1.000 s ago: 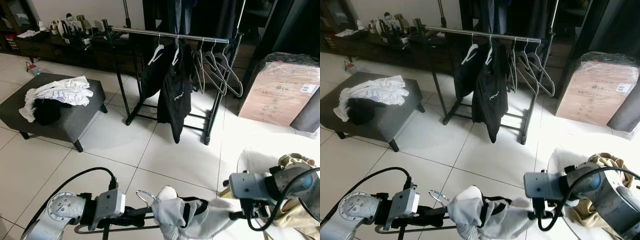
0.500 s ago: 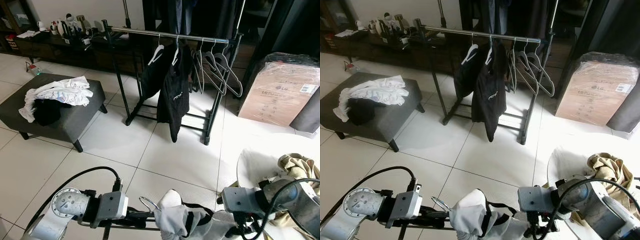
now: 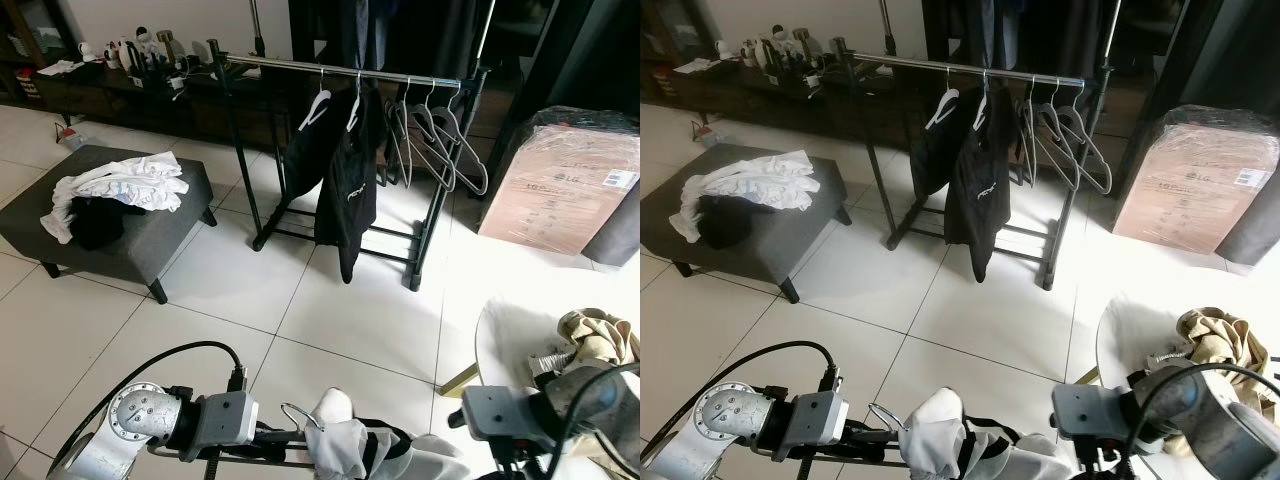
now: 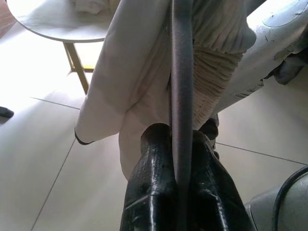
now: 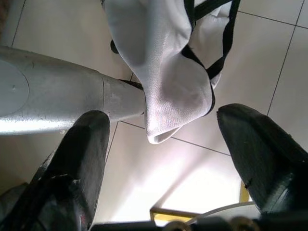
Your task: Hang hanger
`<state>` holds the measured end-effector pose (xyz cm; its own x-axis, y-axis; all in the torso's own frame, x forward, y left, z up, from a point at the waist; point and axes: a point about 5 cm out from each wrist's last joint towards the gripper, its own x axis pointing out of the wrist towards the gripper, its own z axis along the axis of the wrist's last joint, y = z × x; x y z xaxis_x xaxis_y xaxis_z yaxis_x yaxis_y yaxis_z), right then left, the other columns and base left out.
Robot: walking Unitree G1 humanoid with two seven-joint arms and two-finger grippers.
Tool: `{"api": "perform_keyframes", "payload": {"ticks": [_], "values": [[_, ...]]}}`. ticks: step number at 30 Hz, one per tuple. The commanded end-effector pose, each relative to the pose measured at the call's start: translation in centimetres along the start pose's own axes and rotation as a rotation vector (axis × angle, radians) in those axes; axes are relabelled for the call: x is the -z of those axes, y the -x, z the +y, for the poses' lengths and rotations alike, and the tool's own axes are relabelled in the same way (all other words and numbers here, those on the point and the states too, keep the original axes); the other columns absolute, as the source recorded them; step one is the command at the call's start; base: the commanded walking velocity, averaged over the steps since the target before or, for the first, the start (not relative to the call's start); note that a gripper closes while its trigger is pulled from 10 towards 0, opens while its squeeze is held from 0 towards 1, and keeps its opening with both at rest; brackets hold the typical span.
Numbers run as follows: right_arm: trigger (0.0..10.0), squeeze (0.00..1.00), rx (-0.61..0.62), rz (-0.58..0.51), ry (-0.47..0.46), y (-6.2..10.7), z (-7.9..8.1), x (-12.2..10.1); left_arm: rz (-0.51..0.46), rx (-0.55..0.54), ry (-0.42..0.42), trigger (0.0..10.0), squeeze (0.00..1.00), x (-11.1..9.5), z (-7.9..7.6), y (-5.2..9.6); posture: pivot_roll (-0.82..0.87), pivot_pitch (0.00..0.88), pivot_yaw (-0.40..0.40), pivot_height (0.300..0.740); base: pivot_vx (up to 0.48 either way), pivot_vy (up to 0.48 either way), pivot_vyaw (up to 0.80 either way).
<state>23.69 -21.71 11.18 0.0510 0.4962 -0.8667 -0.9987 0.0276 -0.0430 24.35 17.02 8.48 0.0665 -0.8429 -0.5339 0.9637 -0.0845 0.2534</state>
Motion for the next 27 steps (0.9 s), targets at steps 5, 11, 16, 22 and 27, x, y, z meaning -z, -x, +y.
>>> {"api": "perform_keyframes", "payload": {"ticks": [5,11,16,22,27], "values": [[10.0,0.00,0.002,-0.140,-0.023,0.4,-0.1,-1.9,-0.009,0.006,-0.010,10.0,0.00,0.0,-0.2,-0.3,-0.14,0.127,-0.004,0.740,0.000,0.000,0.00],[10.0,0.00,-0.051,-0.221,-0.058,-1.1,0.4,-3.1,-0.013,-0.009,-0.022,10.0,0.00,-0.1,0.4,-0.6,-0.13,0.138,0.000,0.740,0.000,0.000,0.00],[10.0,0.00,-0.088,-0.195,-0.068,-1.9,1.0,-2.7,-0.018,-0.013,-0.023,10.0,0.00,-0.2,0.5,-0.7,-0.13,0.143,-0.002,0.740,0.000,0.000,0.00],[10.0,0.00,-0.053,-0.186,-0.113,-3.0,0.6,-2.2,-0.028,-0.018,-0.025,10.0,0.00,-0.4,0.6,-1.0,-0.12,0.151,-0.003,0.740,0.000,0.000,0.00],[10.0,0.00,0.049,-0.248,-0.186,-3.6,-0.8,-2.1,-0.034,-0.019,-0.028,10.0,0.00,-0.5,0.7,-1.0,-0.12,0.157,0.001,0.740,0.000,0.000,0.00]]}}
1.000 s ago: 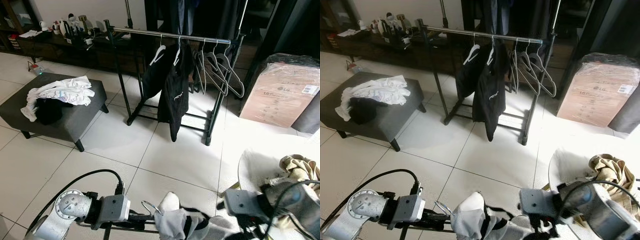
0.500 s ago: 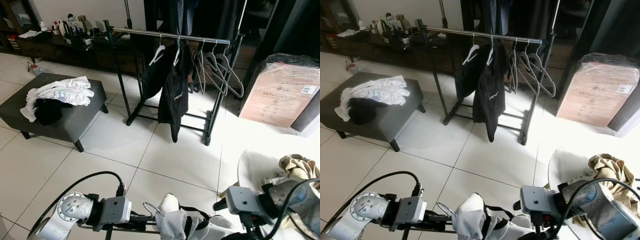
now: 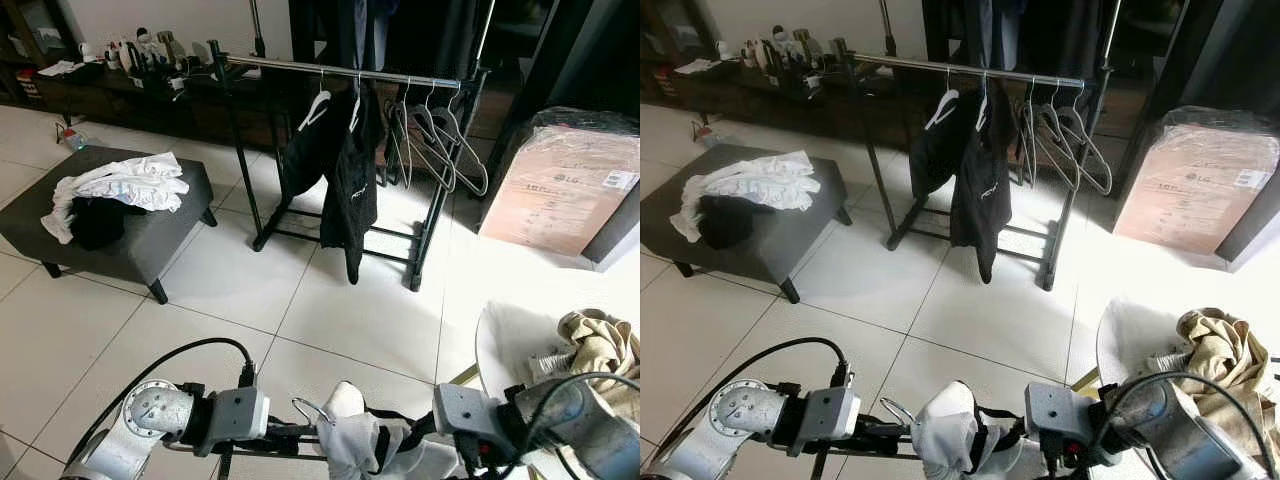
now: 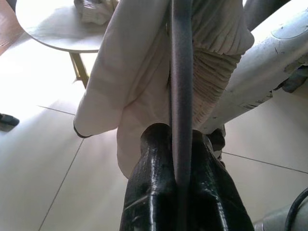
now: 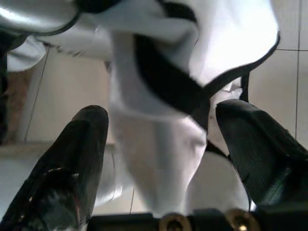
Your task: Hang hanger
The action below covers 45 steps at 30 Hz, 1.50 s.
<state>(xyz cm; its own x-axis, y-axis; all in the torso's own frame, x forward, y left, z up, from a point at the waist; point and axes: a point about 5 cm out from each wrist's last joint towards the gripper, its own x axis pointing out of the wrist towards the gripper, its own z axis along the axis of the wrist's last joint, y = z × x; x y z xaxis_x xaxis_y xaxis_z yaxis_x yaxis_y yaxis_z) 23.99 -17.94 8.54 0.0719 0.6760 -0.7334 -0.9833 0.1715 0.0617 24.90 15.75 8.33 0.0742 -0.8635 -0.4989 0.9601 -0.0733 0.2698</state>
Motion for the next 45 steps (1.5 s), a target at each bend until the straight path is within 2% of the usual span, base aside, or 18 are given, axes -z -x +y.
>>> {"api": "perform_keyframes", "payload": {"ticks": [1,9,10,12,13,27,28,29,30,31,43,44,45], "values": [[10.0,0.00,0.040,-0.037,-0.005,0.5,-0.6,-0.5,0.003,0.000,-0.021,10.0,0.00,-0.1,0.2,0.1,-0.12,0.157,0.001,0.740,0.000,0.000,0.00],[10.0,0.00,-0.010,-0.084,-0.037,0.4,-0.3,-0.8,0.001,0.004,-0.021,10.0,0.00,-0.1,0.2,0.0,-0.12,0.159,0.002,0.740,0.000,0.000,0.00],[1.9,0.00,-0.019,-0.089,-0.040,0.4,-0.2,-0.8,0.000,0.004,-0.021,10.0,0.00,-0.1,0.2,0.0,-0.12,0.158,0.002,0.740,0.000,0.000,0.00],[1.9,0.00,-0.028,-0.095,-0.043,0.3,-0.1,-0.8,-0.001,0.005,-0.020,10.0,0.00,-0.1,0.2,0.0,-0.12,0.158,0.002,0.740,0.000,0.000,0.00],[0.0,0.00,-0.034,-0.100,-0.049,0.3,0.0,-0.9,-0.001,0.006,-0.020,10.0,0.00,-0.1,0.1,0.0,-0.12,0.158,0.003,0.740,0.000,0.000,0.00],[0.0,0.00,-0.053,-0.097,-0.096,-0.3,0.1,-0.4,0.003,0.011,-0.023,10.0,0.00,-0.2,0.1,0.0,-0.11,0.158,0.003,0.740,0.000,0.000,0.00],[3.8,0.00,-0.053,-0.093,-0.098,-0.5,0.1,-0.3,0.001,0.009,-0.023,10.0,0.00,-0.2,0.1,-0.1,-0.11,0.158,0.003,0.740,0.000,0.000,0.00],[3.8,0.00,-0.054,-0.092,-0.098,-0.5,0.1,-0.3,0.000,0.009,-0.023,10.0,0.00,-0.2,0.1,-0.1,-0.11,0.158,0.003,0.740,0.000,0.000,0.00],[9.6,0.00,-0.051,-0.087,-0.098,-0.6,0.2,-0.3,-0.001,0.008,-0.023,10.0,0.00,-0.2,0.1,-0.1,-0.11,0.159,0.004,0.740,0.000,0.000,0.00],[10.0,0.00,-0.051,-0.081,-0.098,-0.8,0.2,-0.2,-0.001,0.007,-0.025,10.0,0.00,-0.2,0.2,-0.1,-0.11,0.159,0.004,0.740,0.000,0.000,0.00],[10.0,0.00,-0.041,-0.091,-0.096,-1.4,0.2,-0.2,-0.006,0.003,-0.023,10.0,0.00,-0.3,0.2,-0.2,-0.11,0.159,0.004,0.740,0.000,0.000,0.00],[6.9,0.00,-0.036,-0.107,-0.103,-1.4,0.1,-0.4,-0.006,0.002,-0.023,10.0,0.00,-0.3,0.2,-0.2,-0.11,0.159,0.004,0.740,0.000,0.000,0.00],[0.0,0.00,-0.035,-0.111,-0.108,-1.4,0.1,-0.4,-0.007,0.002,-0.023,10.0,0.00,-0.3,0.2,-0.2,-0.11,0.159,0.004,0.740,0.000,0.000,0.00]]}}
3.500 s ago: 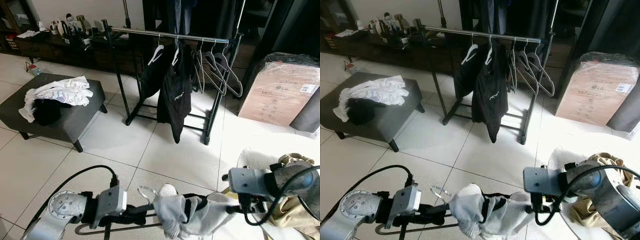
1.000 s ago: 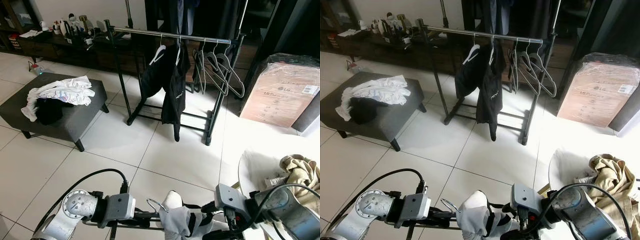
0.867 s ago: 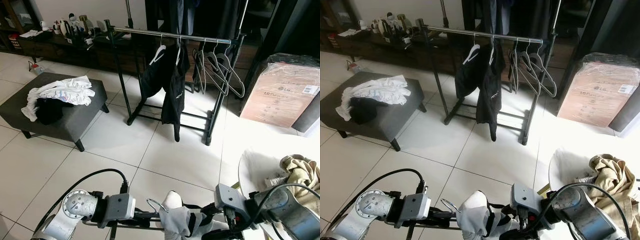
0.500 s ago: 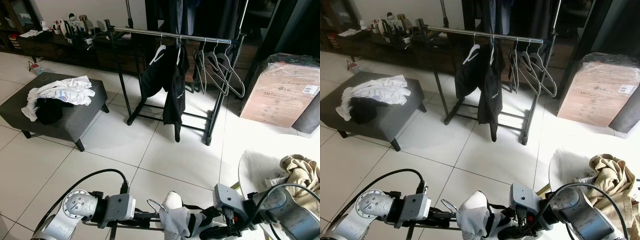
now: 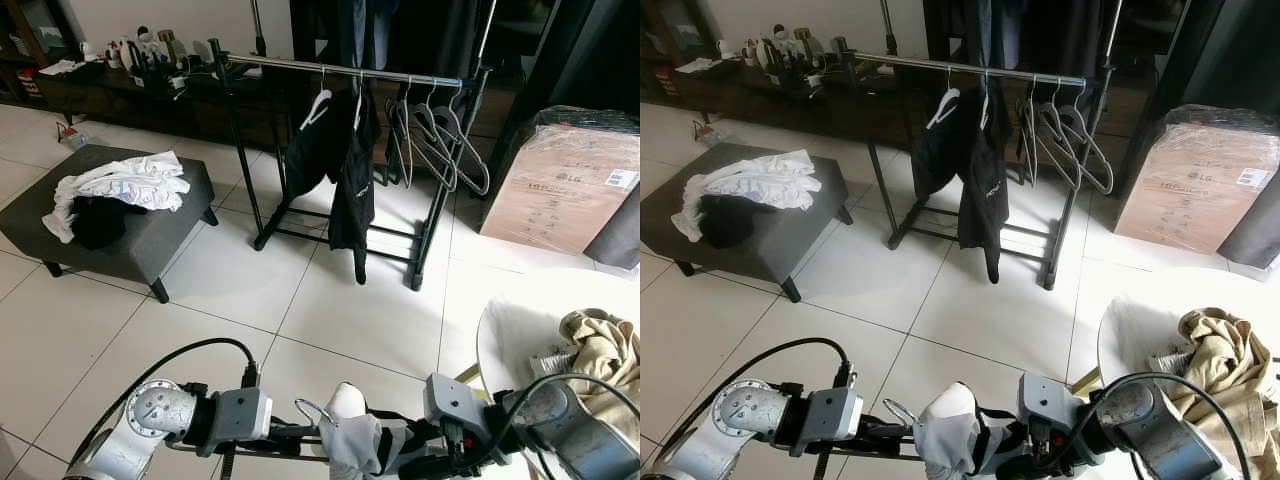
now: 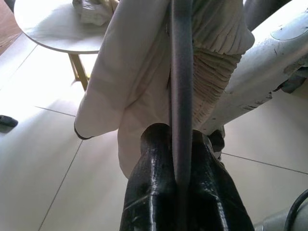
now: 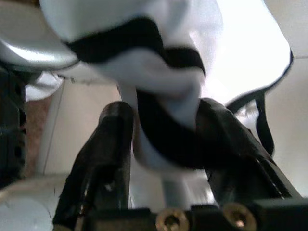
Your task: Hang hanger
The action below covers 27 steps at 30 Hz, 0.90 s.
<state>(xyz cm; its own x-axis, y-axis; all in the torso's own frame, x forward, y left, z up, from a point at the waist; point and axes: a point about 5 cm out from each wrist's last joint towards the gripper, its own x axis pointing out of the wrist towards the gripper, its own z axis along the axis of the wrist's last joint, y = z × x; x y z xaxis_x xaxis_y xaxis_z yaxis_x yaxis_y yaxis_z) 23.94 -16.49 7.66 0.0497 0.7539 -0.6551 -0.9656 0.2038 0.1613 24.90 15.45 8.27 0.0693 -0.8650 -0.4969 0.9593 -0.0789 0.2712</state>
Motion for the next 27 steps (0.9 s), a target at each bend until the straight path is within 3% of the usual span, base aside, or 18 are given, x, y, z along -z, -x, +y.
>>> {"api": "perform_keyframes", "payload": {"ticks": [1,27], "values": [[0.0,0.00,0.009,-0.010,-0.014,0.17,-0.18,-0.01,-0.004,-0.003,-0.019,10.0,0.00,-0.23,0.22,0.04,-0.11,0.159,0.004,0.740,0.000,0.000,0.00],[0.0,0.00,0.045,-0.061,-0.059,-0.33,-0.32,-0.13,-0.003,-0.024,-0.017,10.0,0.00,-0.26,0.38,-0.06,-0.10,0.161,0.004,0.740,0.000,0.000,0.00]]}}
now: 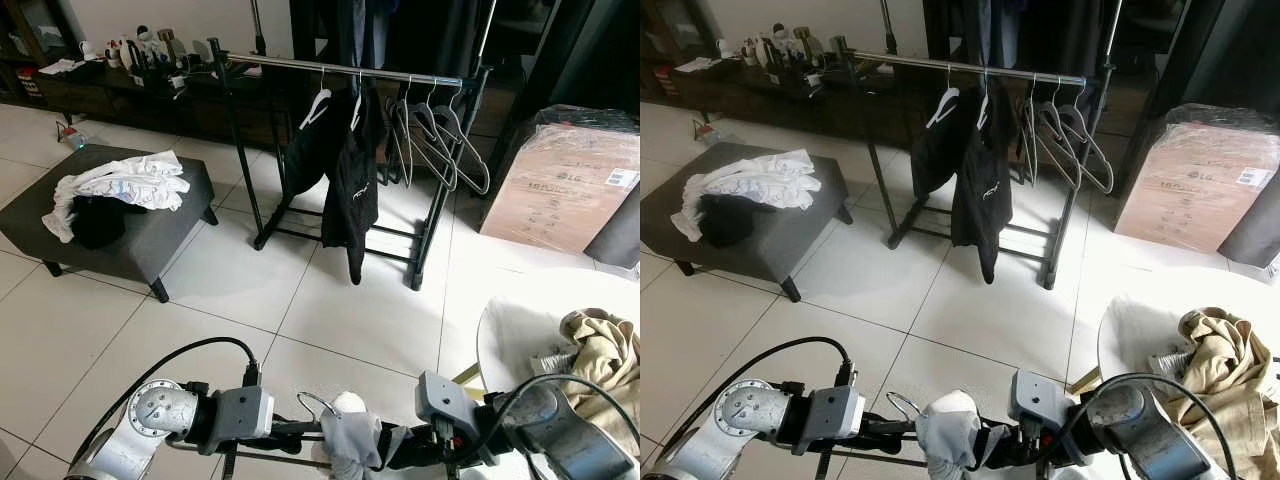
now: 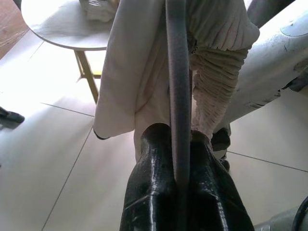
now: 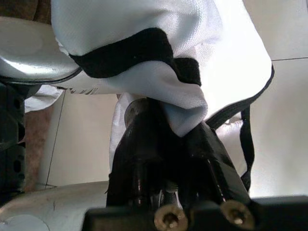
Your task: Hang hanger
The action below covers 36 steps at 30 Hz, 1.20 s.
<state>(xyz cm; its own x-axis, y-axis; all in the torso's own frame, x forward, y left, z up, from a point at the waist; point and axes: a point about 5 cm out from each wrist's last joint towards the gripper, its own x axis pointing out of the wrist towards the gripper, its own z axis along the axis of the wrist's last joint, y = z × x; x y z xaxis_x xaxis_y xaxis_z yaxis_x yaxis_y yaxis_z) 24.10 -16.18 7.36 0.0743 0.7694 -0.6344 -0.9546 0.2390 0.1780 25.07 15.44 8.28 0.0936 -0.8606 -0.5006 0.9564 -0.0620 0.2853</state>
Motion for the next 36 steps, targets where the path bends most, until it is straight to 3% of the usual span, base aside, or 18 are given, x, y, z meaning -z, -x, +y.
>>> {"api": "perform_keyframes", "payload": {"ticks": [1,15,29,30,31,32,36], "values": [[0.0,0.00,0.035,-0.041,-0.027,0.11,-0.25,-0.23,-0.016,-0.005,-0.011,10.0,0.00,-0.31,0.23,-0.05,-0.10,0.161,0.004,0.740,0.000,0.000,0.00],[0.0,0.00,0.063,-0.065,-0.044,0.04,-0.54,-0.46,-0.026,-0.031,0.034,10.0,0.00,-0.56,0.34,-0.12,-0.10,0.165,0.002,0.740,0.000,0.000,0.00],[0.0,0.00,0.070,-0.065,-0.049,0.03,-0.64,-0.39,0.041,0.002,0.128,10.0,0.00,-0.51,0.72,-0.01,-0.09,0.165,-0.003,0.740,0.000,0.000,0.00],[0.0,0.00,0.068,-0.066,-0.049,0.00,-0.61,-0.41,0.036,0.017,0.138,10.0,0.22,-0.54,0.61,0.02,-0.09,0.163,-0.002,0.740,0.000,0.000,0.00],[0.0,0.00,0.067,-0.067,-0.049,-0.02,-0.59,-0.44,0.033,0.032,0.146,10.0,0.22,-0.57,0.50,0.07,-0.09,0.163,-0.001,0.740,0.000,0.000,0.00],[0.0,0.00,0.069,-0.067,-0.049,-0.02,-0.60,-0.44,0.032,0.047,0.158,10.0,1.00,-0.60,0.40,0.14,-0.09,0.163,-0.001,0.740,0.000,0.000,0.00],[0.0,0.00,0.079,-0.069,-0.052,-0.09,-0.72,-0.39,0.034,0.078,0.174,10.0,1.00,-0.66,0.20,0.34,-0.09,0.160,0.000,0.740,0.000,0.000,0.00]]}}
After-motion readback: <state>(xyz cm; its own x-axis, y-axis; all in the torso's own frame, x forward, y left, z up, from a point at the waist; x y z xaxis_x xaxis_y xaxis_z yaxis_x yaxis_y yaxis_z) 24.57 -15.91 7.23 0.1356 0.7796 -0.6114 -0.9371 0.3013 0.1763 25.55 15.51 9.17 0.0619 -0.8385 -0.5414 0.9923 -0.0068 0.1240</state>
